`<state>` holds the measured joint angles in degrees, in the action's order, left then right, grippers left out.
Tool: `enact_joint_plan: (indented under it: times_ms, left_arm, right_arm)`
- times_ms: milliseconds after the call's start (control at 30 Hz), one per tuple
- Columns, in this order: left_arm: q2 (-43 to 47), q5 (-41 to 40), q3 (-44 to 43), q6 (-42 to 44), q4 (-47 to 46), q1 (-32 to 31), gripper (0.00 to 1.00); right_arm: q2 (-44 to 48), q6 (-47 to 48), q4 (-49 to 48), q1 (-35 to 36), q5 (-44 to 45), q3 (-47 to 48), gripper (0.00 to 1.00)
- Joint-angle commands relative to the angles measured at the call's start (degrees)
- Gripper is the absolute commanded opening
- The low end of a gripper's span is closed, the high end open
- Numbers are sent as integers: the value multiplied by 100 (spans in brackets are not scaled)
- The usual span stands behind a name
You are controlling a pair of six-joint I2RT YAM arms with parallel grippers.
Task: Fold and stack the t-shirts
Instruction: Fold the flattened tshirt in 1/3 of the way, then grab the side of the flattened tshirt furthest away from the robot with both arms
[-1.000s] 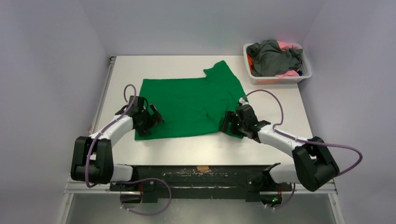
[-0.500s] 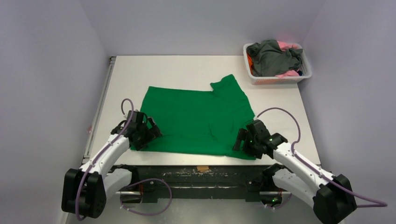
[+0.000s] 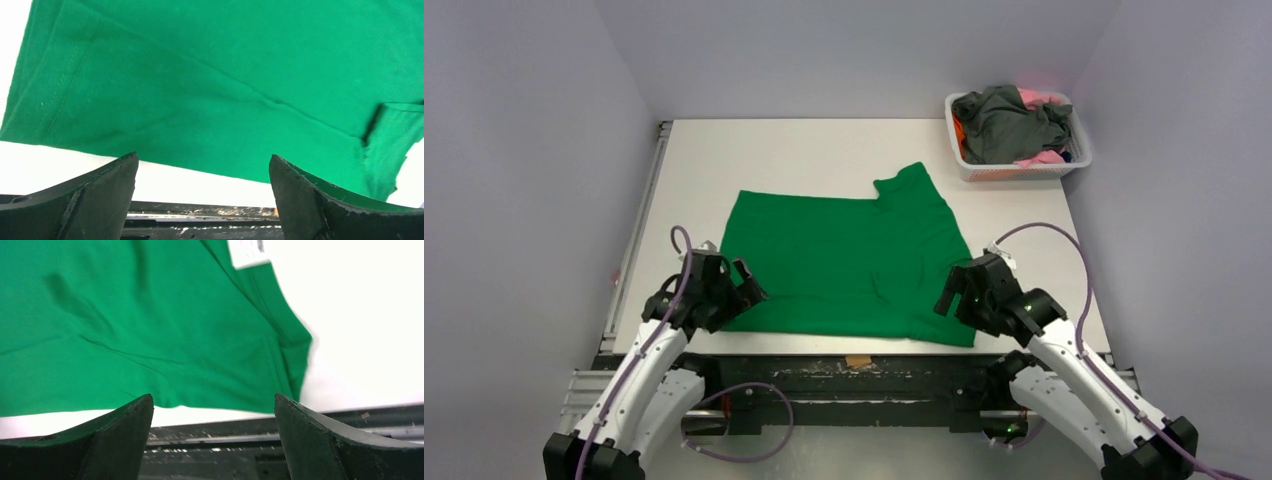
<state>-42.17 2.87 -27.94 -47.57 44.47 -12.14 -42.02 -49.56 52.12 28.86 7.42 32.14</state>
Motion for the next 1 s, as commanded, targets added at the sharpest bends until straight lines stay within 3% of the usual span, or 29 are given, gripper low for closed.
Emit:
enact_joint_plan:
  times_ms: [0,133,233,467,700,800,967]
  left_arm:
    - [-97,-340,-785,11,-216,-29,100]
    - [-1232,-971,-1932,236,-391,114,100]
    - [-2441,-511,-2802,614,-569,600,100]
    - [-5752,-754,-5802,1183,-78,950,96]
    - [-8599,-804,-9005,1317,1163,1020,90]
    - [-9222,-816,-9716,1282,1392,1048,88]
    - [-9512,-1035,-9838,1302,1436,1082,84]
  right_arm:
    - [-172,291,-1058,22,391,536,90]
    - [-1013,695,-1918,23,1199,1203,91]
    - [-1876,1117,-2674,-5,1546,1718,94]
    - [-4214,1649,-3407,-641,929,3381,93]
    - [-5732,1999,-3441,-829,805,4638,90]
    - [-5962,2029,-3491,-898,655,4770,90]
    - [-6081,1978,-3603,-985,491,4655,89]
